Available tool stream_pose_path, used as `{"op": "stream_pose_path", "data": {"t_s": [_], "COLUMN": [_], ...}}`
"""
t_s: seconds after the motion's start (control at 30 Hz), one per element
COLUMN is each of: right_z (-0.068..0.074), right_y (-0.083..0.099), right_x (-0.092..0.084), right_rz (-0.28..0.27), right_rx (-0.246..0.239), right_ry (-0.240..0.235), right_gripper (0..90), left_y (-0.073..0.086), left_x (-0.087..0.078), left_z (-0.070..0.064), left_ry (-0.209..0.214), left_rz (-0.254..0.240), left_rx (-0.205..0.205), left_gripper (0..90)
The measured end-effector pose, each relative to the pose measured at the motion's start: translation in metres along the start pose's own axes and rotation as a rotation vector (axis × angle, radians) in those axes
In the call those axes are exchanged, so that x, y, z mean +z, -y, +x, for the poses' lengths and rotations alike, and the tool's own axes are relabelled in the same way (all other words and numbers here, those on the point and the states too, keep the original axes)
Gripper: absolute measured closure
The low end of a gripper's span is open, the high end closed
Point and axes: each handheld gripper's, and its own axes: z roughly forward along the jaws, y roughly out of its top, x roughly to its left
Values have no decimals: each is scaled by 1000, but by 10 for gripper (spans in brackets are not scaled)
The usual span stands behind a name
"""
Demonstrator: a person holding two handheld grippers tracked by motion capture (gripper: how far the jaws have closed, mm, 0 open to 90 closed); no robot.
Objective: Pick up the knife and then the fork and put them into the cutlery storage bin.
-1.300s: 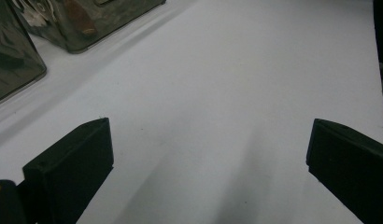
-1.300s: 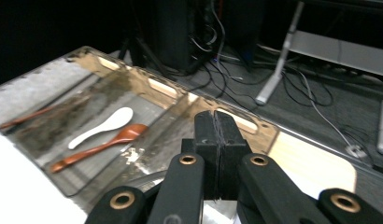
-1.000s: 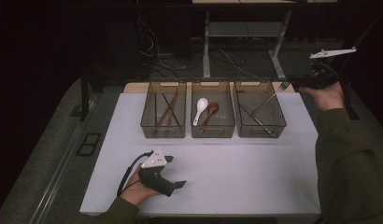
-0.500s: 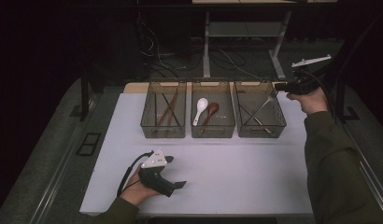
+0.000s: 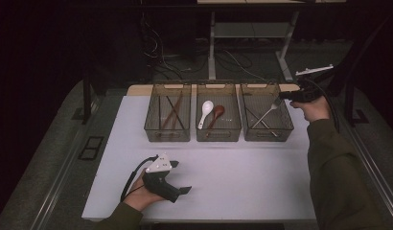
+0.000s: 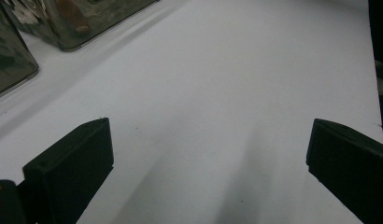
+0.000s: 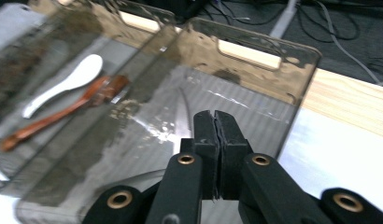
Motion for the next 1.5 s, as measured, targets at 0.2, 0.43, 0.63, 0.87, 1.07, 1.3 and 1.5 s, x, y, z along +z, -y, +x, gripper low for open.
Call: {"op": "stream_pose_path", "data": {"t_s": [0.2,0.43,0.63,0.87,1.07,1.3,1.5], "right_z": [-7,-12,-11,-13,-11,1,10], "right_y": [9,15,17,18,18,18,21], "right_x": [10,22,27,23,16,10,4], "right_rz": [-1,28,52,32,7,-26,-67], "right_rx": [18,11,0,14,23,-2,1], "right_ry": [46,97,130,144,122,74,18], "right_gripper": [844,752,602,509,447,349,267], "left_y": [0,0,0,0,0,1,1], "left_x": [1,1,1,1,1,-1,-2], "left_z": [0,0,0,0,0,1,2], "left_ry": [2,4,6,7,6,0,-3], "left_rz": [-1,-2,0,2,4,4,6], "left_rx": [-2,-4,-5,-5,-5,-8,-8], "left_gripper": [1,1,1,1,0,1,0]}}
